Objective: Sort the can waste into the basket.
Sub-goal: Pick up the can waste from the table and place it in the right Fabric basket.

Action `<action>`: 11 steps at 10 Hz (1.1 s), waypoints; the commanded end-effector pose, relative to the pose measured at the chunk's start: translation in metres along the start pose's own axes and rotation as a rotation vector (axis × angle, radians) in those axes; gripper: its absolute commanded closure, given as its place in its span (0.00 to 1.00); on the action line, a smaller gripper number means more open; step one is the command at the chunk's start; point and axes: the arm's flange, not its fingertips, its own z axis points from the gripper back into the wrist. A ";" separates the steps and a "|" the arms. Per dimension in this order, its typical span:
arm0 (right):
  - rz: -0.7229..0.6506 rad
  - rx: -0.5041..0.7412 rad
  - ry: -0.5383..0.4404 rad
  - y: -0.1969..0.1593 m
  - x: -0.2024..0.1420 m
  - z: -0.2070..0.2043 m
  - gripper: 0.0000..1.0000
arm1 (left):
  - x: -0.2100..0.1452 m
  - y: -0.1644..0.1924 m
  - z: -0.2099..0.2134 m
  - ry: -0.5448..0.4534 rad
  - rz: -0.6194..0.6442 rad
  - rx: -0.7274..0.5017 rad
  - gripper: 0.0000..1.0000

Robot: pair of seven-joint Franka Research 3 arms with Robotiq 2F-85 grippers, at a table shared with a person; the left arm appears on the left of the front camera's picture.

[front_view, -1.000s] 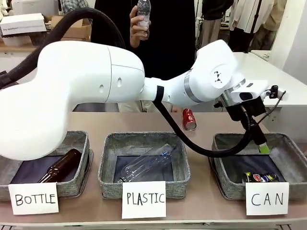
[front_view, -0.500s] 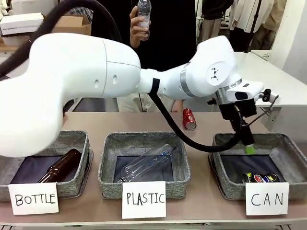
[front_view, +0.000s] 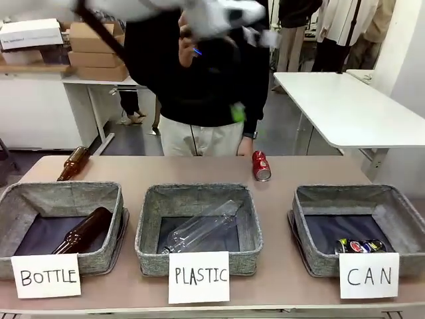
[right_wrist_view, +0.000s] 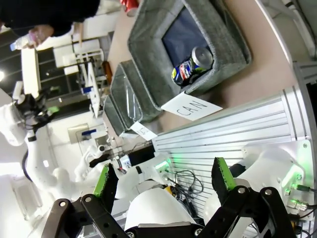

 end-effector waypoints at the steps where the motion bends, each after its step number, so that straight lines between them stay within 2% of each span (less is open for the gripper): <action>1: -0.009 0.007 -0.024 0.000 -0.007 0.006 0.00 | -0.097 0.046 0.068 -0.208 0.363 -0.055 0.00; 2: -0.009 0.007 -0.024 0.000 -0.007 0.006 0.00 | -0.157 0.080 0.108 -0.355 0.503 -0.116 0.00; 3: -0.009 0.007 -0.024 0.000 -0.007 0.006 0.00 | -0.222 0.120 0.135 -0.459 0.628 -0.283 0.00; 4: -0.009 0.007 -0.024 0.000 -0.007 0.006 0.00 | -0.286 0.154 0.146 -0.556 0.673 -0.459 0.00; 5: -0.009 0.007 -0.024 0.000 -0.007 0.006 0.00 | -0.345 0.175 0.138 -0.642 0.664 -0.607 0.00; 6: -0.009 0.007 -0.024 0.000 -0.007 0.006 0.00 | -0.403 0.187 0.110 -0.749 0.648 -0.718 0.00; 7: -0.009 0.007 -0.024 0.000 -0.007 0.006 0.00 | -0.443 0.192 0.075 -0.842 0.630 -0.799 0.00; 8: -0.009 0.007 -0.024 0.000 -0.007 0.006 0.00 | -0.466 0.195 0.031 -0.906 0.611 -0.892 0.00; 9: -0.009 0.007 -0.024 0.000 -0.007 0.006 0.00 | -0.476 0.196 -0.012 -0.944 0.595 -0.970 0.00; 10: -0.009 0.007 -0.024 0.000 -0.007 0.006 0.00 | -0.469 0.199 -0.058 -0.915 0.557 -1.027 0.00; 11: -0.009 0.007 -0.024 0.000 -0.007 0.006 0.00 | -0.494 0.204 0.021 -0.895 0.660 -0.862 0.00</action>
